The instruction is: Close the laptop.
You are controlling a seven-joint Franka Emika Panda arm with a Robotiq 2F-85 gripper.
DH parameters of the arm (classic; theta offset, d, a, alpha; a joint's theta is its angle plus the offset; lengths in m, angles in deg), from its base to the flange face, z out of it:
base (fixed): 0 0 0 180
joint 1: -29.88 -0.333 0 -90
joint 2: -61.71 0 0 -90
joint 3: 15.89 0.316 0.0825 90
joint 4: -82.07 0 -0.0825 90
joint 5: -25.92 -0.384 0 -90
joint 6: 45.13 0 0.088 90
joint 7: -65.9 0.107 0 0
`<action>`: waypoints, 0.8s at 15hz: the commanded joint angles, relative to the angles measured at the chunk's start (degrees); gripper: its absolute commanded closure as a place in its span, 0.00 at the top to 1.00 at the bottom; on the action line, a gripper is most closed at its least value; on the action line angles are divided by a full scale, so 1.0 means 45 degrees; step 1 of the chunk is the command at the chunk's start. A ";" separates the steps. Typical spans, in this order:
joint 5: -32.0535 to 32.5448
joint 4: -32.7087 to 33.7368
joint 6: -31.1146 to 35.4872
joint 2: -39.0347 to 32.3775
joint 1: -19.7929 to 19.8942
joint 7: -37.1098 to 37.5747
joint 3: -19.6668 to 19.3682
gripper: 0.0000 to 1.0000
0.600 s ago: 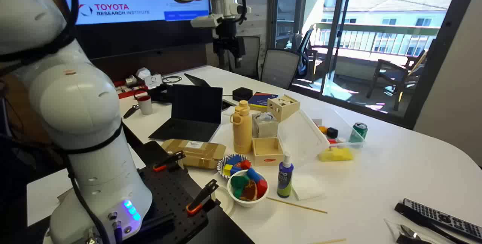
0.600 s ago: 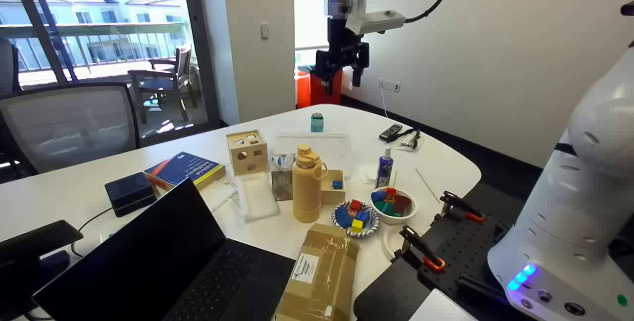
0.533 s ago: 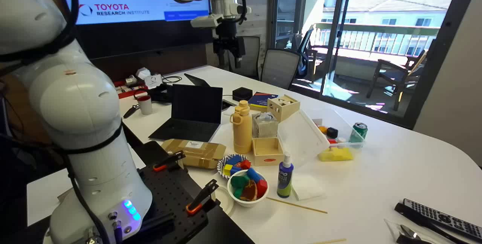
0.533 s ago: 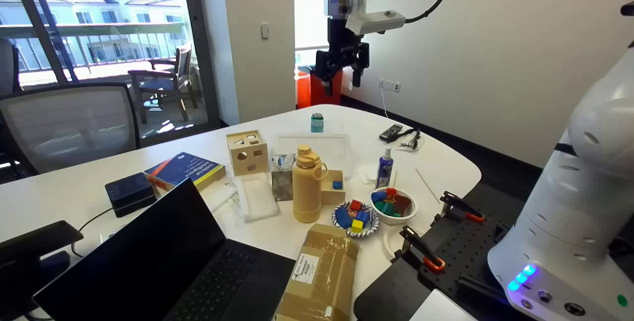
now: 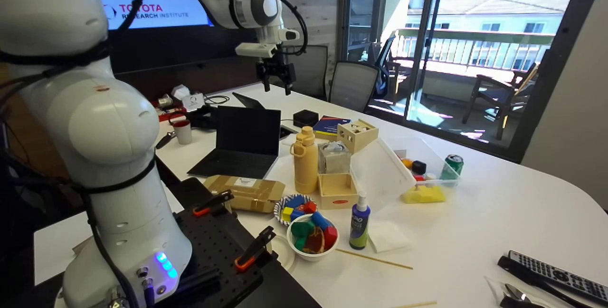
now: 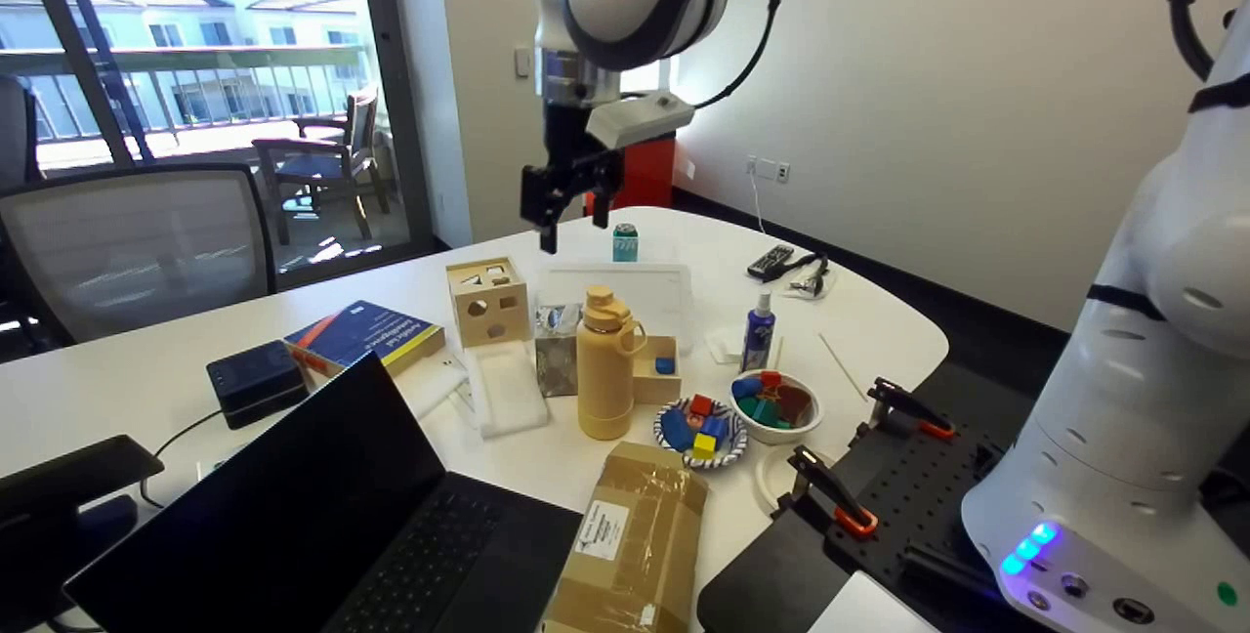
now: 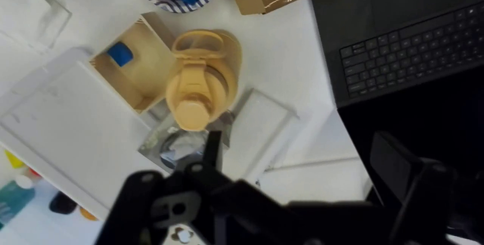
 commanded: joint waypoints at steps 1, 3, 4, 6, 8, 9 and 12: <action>0.1251 0.2018 0.1156 -0.2642 -0.1169 0.0513 0.0330 1.00; 0.2570 0.3289 0.1819 -0.4064 -0.2144 0.1380 0.0085 1.00; 0.3365 0.3944 0.2258 -0.4769 -0.2698 0.2014 -0.0228 1.00; 0.4097 0.5506 0.2891 -0.6289 -0.3677 0.2839 -0.0827 1.00; 0.4354 0.7045 0.3433 -0.7688 -0.4586 0.3331 -0.1524 1.00; 0.4292 0.7806 0.3617 -0.8339 -0.4964 0.3428 -0.1836 1.00; 0.3886 1.0070 0.4076 -1.0262 -0.5797 0.3509 -0.2689 1.00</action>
